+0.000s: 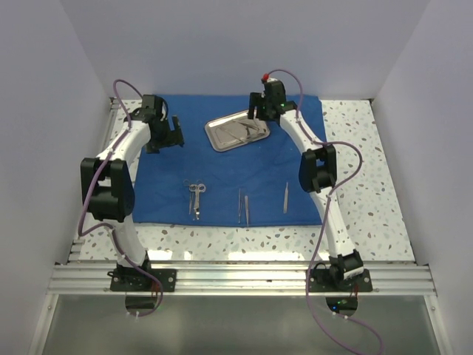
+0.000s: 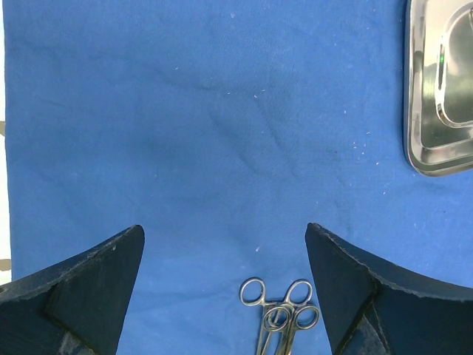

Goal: Open and lay out the surgical kit
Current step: Pick up the medical item from the container, then place the medical item in the surgical kit.

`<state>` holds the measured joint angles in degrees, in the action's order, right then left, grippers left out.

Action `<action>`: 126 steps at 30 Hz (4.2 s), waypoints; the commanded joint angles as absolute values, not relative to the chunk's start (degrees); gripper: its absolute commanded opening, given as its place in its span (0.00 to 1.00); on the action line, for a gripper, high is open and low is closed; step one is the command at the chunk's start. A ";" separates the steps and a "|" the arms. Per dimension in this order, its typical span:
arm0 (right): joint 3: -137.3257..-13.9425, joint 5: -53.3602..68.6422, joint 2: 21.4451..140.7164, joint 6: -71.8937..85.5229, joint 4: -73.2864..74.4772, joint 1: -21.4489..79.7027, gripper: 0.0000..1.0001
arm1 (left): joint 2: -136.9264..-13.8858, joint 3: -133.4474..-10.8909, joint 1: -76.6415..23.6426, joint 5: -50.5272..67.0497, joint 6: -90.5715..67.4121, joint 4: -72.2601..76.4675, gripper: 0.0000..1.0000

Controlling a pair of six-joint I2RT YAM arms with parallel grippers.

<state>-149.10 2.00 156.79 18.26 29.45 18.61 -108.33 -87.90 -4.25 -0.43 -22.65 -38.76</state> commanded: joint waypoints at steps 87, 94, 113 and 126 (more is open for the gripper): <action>-82.04 -2.46 96.78 31.19 48.17 43.06 0.00 | -140.18 -126.82 -13.88 11.52 -24.70 -41.66 0.90; -72.60 1.23 92.99 33.22 45.71 45.69 0.00 | -142.12 -128.24 -15.03 9.76 -25.23 -37.71 0.90; -72.86 6.33 102.47 30.76 41.31 48.87 0.00 | -143.17 -122.52 -15.03 8.61 -27.15 -26.46 0.95; -84.20 7.11 110.30 25.67 44.56 48.96 0.04 | -147.48 -131.83 -15.03 11.60 -32.25 -21.01 1.00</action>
